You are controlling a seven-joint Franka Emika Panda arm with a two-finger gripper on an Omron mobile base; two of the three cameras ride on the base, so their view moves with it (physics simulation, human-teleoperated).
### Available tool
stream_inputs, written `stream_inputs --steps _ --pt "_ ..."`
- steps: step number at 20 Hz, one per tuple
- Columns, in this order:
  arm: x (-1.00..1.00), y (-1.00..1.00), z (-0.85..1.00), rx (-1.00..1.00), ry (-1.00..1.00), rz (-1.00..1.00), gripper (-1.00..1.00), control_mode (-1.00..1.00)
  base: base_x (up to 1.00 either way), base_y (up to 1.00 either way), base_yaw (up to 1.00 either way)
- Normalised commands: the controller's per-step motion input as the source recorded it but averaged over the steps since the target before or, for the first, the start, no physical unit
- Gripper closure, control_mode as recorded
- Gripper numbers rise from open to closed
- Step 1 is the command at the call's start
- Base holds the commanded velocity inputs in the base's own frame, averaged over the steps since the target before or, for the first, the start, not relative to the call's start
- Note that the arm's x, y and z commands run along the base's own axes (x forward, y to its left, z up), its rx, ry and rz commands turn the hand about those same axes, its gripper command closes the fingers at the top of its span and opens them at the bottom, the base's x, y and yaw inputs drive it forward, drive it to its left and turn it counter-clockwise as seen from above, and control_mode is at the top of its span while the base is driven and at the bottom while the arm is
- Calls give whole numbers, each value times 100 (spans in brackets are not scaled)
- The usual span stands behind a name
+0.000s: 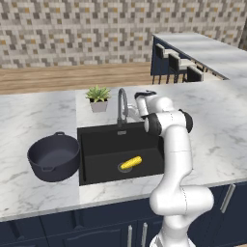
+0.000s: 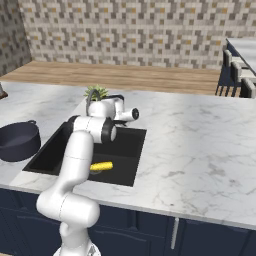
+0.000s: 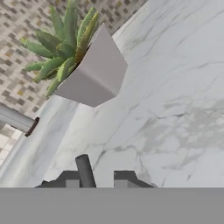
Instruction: Dump the corn from the pot into the sink. Then turn on the water and wash the corn. Then turn off the water and put the corn back in the pot.
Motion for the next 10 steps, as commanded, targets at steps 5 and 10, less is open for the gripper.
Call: stream_inputs --steps 5,10 --pt "30 -39 -85 26 2 2 100 -100 0 0 0" --pt "14 -21 -91 18 3 4 100 -100 0 0 0"
